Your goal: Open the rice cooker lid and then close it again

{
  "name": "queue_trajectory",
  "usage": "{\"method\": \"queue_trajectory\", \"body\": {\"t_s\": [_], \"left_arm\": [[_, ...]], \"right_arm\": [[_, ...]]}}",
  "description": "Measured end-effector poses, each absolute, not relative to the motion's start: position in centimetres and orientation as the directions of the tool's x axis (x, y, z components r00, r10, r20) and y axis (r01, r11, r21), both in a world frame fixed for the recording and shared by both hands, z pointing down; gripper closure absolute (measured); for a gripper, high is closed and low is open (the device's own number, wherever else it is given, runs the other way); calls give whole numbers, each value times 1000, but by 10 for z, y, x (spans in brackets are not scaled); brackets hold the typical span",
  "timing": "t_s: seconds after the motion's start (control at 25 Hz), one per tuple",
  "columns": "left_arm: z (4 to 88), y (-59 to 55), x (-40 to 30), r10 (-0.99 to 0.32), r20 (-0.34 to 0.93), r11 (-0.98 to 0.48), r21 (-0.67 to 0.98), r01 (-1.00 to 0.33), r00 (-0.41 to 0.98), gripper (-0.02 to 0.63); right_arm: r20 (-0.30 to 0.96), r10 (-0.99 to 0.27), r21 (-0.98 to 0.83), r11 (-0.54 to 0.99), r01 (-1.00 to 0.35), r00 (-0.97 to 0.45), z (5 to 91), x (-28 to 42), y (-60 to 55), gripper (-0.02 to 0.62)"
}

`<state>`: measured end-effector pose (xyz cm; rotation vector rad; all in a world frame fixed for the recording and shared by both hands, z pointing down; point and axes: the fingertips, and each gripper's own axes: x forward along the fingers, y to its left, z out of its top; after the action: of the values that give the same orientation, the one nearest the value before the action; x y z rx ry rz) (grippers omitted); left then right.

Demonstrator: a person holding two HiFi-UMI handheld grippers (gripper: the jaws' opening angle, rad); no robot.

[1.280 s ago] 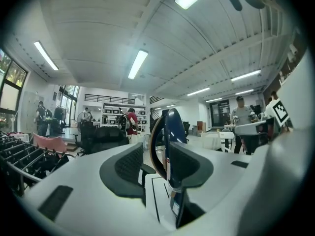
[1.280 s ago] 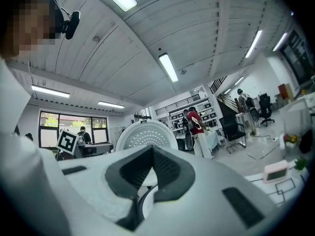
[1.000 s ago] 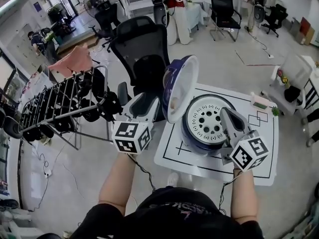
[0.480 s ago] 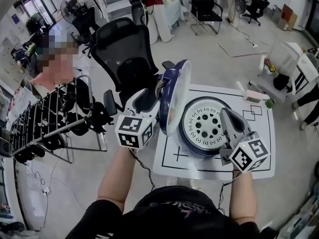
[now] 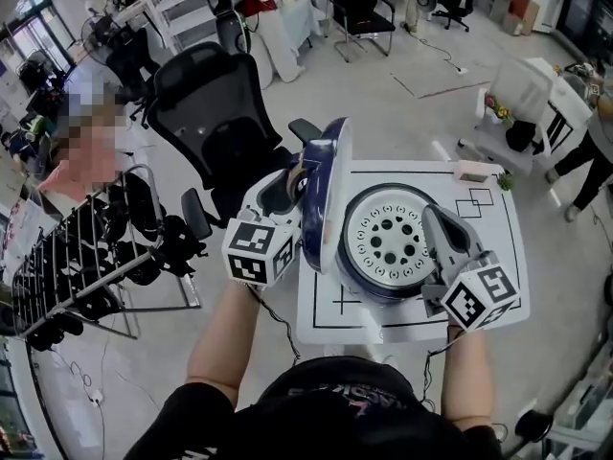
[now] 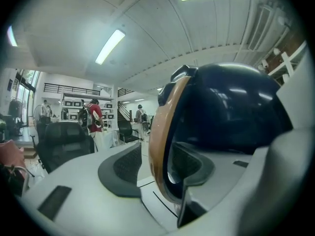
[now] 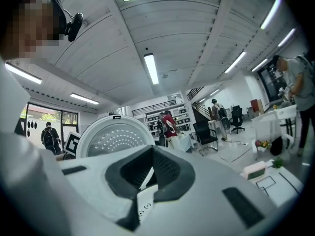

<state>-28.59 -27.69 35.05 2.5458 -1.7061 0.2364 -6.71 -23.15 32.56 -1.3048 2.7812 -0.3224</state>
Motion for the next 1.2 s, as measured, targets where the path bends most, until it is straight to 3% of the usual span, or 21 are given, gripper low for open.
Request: {"method": "queue_trajectory", "body": {"t_s": [0.12,0.84,1.2], "left_arm": [[351,-278,-281,-905,162,-405,-47,-913,394,500],[337,-275,-233,-901,190,-427,-226,-875,390,491],[338,-271,-185,-892,204,-451,-403,-796,403,482]], "right_arm": [[41,-779,-209,606,-767,-626,325,-66,-230,594],[14,-818,-182,563,-806,-575,308,-48,-221,594],[1,-836,-173,540,-824,-548,301,-35,-215,594]]}}
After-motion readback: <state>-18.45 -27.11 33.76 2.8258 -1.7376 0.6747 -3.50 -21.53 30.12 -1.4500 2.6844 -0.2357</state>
